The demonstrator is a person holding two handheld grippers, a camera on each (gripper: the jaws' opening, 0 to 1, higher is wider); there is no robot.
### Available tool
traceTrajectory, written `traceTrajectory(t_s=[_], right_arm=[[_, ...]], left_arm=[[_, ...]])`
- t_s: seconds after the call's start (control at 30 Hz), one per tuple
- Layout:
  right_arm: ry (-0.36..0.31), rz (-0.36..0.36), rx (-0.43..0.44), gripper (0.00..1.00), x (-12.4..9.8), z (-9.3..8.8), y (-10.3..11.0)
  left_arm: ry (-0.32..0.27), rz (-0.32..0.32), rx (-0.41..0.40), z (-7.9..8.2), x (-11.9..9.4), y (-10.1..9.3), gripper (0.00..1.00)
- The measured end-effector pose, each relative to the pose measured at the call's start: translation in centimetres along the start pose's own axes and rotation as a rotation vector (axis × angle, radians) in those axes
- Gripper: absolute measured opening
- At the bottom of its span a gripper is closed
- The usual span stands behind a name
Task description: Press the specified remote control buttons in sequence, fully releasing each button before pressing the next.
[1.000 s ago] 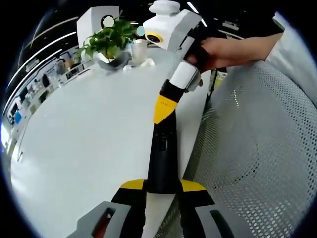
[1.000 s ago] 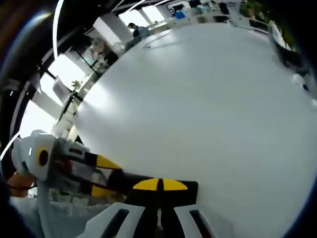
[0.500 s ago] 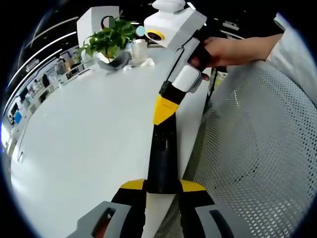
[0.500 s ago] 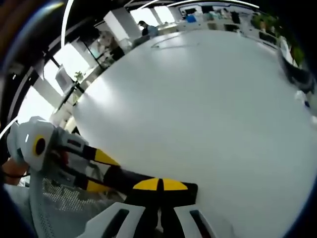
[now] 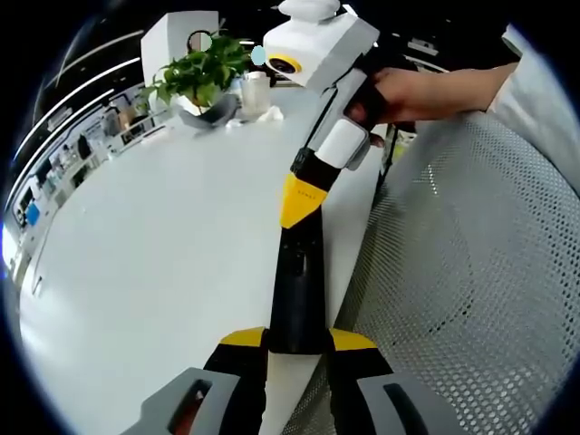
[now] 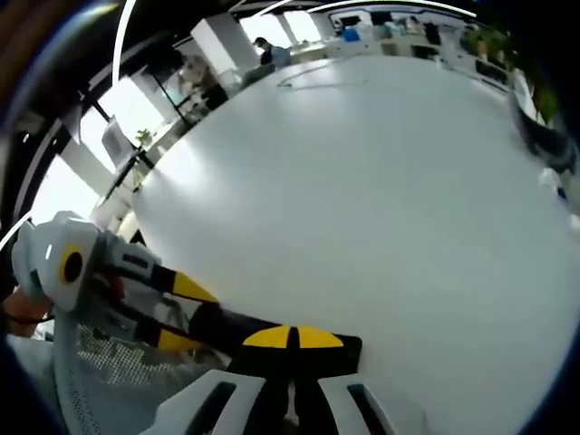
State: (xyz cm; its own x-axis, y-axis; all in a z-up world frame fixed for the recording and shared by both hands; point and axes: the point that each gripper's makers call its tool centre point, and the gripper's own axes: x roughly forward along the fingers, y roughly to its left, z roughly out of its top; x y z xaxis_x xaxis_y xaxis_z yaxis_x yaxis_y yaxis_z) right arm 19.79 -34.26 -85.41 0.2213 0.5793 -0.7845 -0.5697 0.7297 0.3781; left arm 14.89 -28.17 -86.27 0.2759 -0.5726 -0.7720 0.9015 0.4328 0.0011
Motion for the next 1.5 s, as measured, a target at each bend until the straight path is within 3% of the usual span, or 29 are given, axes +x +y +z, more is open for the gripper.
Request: traceTrajectory(t_s=[0.43, 0.73, 0.9, 1.5], right_arm=[[0.009, 0.000, -0.020, 0.00, -0.1, -0.1, 0.1], [0.021, 0.008, 0.056, 0.00, -0.9, 0.1, -0.2], [0.062, 0.049, 0.150, 0.00, -1.1, -0.5, 0.1], [0.100, 0.098, 0.152, 0.00, -1.0, -1.0, 1.4]], left_arm=[[0.000, 0.001, -0.001, 0.0, 0.0, -0.1, 0.24], [0.000, 0.002, -0.003, 0.0, -0.1, -0.2, 0.24], [0.000, 0.002, -0.004, 0.0, -0.1, -0.2, 0.24], [-0.001, 0.002, -0.004, 0.0, -0.1, -0.2, 0.24]])
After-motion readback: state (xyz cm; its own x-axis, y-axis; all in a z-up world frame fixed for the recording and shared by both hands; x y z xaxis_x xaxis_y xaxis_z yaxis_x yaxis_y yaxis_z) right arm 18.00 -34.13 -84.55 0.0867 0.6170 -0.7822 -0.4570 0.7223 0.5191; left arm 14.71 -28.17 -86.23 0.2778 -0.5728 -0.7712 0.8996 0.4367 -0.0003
